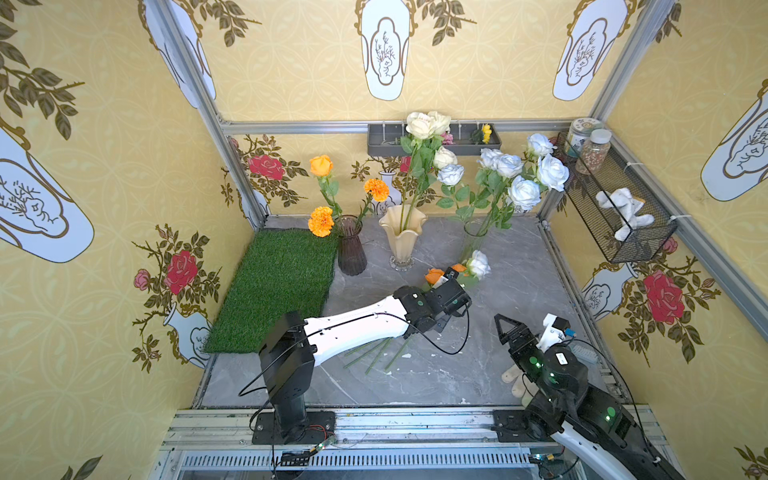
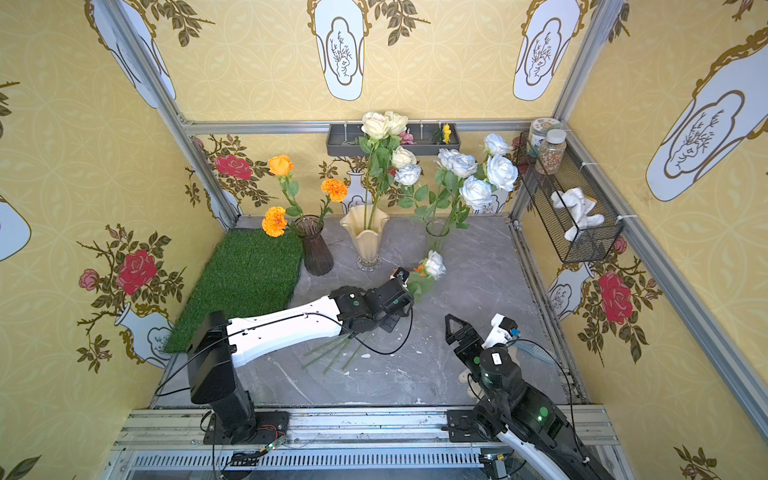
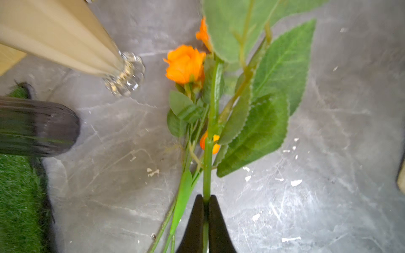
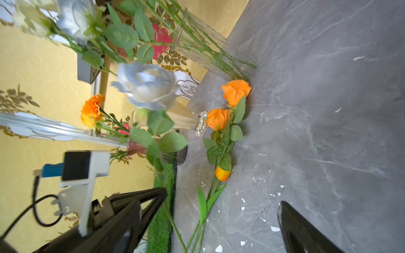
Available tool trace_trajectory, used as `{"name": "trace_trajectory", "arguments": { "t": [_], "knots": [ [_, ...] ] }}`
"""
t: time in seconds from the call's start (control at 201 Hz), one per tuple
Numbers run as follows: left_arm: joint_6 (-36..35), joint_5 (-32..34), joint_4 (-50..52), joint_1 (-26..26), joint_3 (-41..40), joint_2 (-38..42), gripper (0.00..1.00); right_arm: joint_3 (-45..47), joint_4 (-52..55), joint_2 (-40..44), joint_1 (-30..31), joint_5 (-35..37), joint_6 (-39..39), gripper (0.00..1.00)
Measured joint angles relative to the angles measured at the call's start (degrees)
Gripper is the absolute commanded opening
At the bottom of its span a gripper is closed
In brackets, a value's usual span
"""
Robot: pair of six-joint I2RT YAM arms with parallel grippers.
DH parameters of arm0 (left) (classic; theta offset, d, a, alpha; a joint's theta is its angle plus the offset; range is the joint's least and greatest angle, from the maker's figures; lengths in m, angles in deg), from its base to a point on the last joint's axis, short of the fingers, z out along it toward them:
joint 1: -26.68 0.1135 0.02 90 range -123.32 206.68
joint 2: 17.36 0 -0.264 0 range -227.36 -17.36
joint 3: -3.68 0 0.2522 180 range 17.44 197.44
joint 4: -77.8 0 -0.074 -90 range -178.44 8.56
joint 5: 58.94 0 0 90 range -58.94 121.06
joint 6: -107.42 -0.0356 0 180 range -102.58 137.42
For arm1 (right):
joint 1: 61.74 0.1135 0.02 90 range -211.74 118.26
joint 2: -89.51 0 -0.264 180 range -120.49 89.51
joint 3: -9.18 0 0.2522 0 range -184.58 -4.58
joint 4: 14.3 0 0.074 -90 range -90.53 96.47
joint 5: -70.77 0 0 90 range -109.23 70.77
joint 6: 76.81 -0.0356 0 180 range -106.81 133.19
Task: Arrange the flowers in different vases according to their colors
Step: Pick up the flower at the center of the board, then insert the flower into the vase.
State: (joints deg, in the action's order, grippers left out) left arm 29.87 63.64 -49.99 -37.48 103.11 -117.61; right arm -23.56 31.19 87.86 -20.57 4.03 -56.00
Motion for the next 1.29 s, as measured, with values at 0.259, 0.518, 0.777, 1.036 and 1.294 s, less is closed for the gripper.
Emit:
{"name": "trace_trajectory", "arguments": {
  "t": [0.259, 0.518, 0.777, 1.036, 1.294],
  "knots": [
    [-5.07, 5.16, -12.0, 0.9, 9.22, 4.2, 0.0, -0.11, -0.57, -5.31, 0.0, 0.98, -0.55, 0.97],
    [-7.93, 0.17, -22.58, 5.99, 23.34, -0.52, 0.0, -0.33, -4.13, -7.67, 0.0, 0.76, 2.01, 0.97],
    [-7.67, -9.88, -25.03, 8.68, 35.56, -8.61, 0.0, 1.05, -7.3, -6.95, 0.0, 0.66, 4.09, 0.97],
    [-13.99, -11.37, -29.57, 8.9, 46.34, -16.35, 0.0, 1.03, -8.2, -9.03, 0.0, -0.42, 5.62, 0.97],
    [-16.9, -14.4, -31.34, 12.87, 56.7, -23.78, 0.0, 1.03, -9.38, -9.2, 0.0, -0.5, 6.01, 0.97]
  ]
}}
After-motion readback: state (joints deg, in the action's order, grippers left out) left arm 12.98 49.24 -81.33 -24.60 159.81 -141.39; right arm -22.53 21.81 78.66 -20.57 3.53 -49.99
